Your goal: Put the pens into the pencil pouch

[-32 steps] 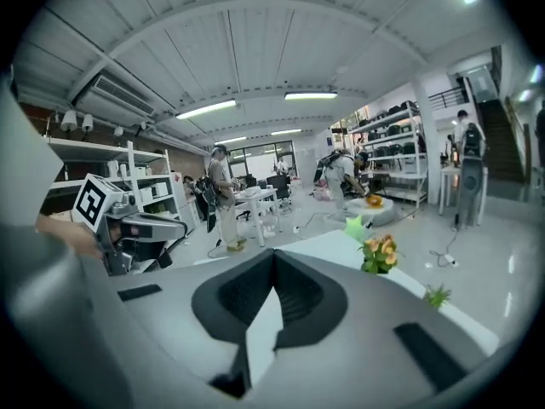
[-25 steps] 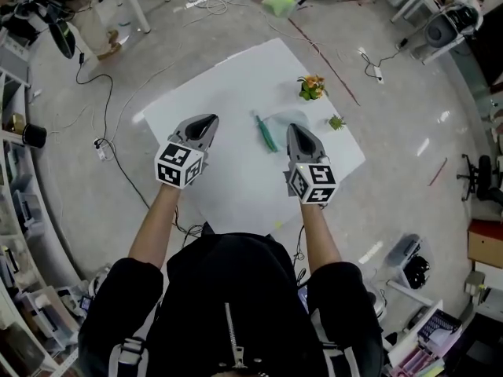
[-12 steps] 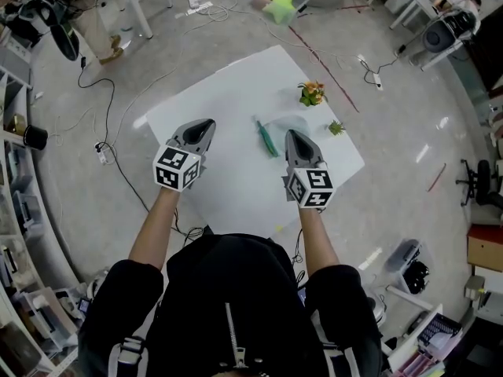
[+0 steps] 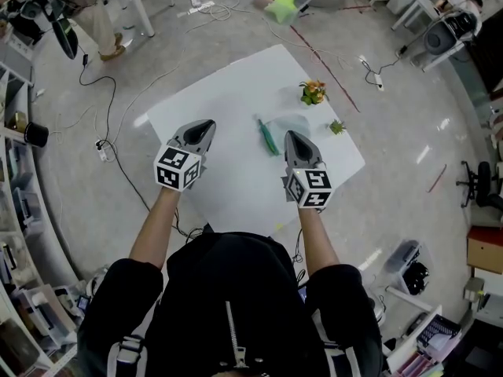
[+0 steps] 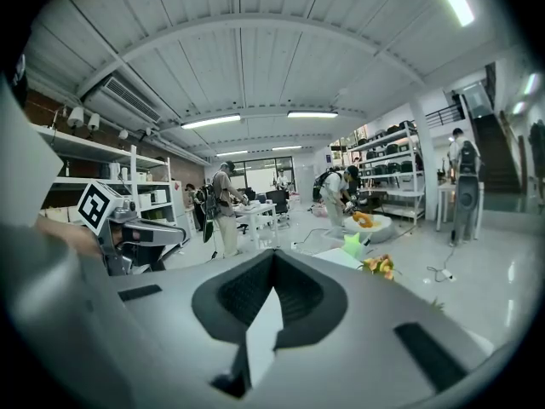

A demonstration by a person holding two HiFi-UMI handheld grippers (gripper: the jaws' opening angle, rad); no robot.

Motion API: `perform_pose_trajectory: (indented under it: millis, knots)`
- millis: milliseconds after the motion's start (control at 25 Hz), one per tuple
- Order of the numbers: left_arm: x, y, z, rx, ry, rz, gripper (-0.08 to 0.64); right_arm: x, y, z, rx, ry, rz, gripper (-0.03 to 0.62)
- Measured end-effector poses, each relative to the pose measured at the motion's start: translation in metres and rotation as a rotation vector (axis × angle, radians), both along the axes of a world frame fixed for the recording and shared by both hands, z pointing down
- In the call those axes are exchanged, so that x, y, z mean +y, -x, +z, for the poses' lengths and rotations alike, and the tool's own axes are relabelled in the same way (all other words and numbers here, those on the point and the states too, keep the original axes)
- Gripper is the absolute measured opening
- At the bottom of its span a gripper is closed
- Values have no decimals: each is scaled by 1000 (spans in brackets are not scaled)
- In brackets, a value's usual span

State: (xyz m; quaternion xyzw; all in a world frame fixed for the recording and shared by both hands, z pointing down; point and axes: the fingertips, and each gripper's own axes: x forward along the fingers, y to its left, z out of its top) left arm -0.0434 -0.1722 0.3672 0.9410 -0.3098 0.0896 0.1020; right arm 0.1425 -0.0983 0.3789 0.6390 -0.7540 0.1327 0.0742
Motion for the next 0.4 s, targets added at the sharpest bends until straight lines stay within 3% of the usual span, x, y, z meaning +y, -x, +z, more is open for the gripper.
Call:
perform_pose_trajectory:
  millis: [400]
  knots:
    - [1, 2, 3, -4, 6, 0, 32, 1, 3, 3, -2, 6, -6, 9]
